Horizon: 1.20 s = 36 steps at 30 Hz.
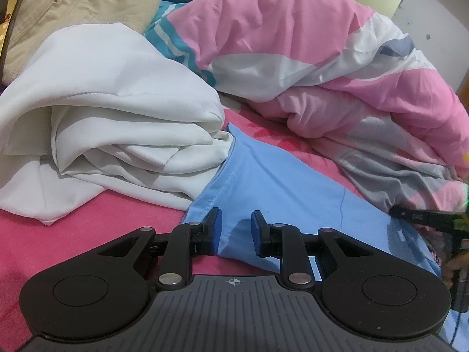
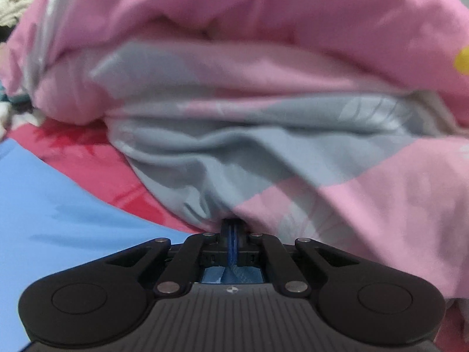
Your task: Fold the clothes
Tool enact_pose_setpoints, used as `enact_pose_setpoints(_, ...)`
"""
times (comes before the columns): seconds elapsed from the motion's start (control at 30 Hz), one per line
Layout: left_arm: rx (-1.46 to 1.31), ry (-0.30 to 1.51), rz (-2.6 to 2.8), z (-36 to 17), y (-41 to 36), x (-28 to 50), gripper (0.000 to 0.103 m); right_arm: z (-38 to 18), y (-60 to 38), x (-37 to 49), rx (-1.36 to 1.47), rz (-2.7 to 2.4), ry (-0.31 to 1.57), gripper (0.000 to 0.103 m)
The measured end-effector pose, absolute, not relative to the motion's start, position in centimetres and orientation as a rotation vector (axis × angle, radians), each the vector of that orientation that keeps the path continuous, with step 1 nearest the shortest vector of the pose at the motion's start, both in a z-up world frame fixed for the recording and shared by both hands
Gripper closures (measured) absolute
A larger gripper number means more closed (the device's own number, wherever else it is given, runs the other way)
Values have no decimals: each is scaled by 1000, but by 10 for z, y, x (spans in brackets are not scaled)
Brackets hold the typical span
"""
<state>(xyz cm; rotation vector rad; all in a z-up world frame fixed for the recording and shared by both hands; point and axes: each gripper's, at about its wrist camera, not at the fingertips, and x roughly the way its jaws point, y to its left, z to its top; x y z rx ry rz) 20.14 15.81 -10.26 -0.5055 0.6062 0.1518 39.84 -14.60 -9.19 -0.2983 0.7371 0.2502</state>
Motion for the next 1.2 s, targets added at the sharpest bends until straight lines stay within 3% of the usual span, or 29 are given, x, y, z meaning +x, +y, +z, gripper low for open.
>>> enact_pose_setpoints(0.17, -511, 605, 144, -102, 158, 201, 80, -90, -155, 401, -234, 211, 738, 101)
enact_pose_setpoints(0.47, -629, 554, 162, -91, 173, 187, 80, -30, -198, 350, 34, 232, 706, 100)
enact_pose_setpoints(0.67, -646, 484, 202, -81, 189, 181, 80, -8, -135, 283, -49, 511, 757, 99)
enact_pose_setpoints(0.9, -647, 458, 192, -75, 198, 180, 80, -24, -58, 203, -173, 717, 827, 99)
enact_pose_setpoints(1.2, -553, 553, -29, -67, 169, 183, 75, -13, -170, 128, 48, 463, 828, 99)
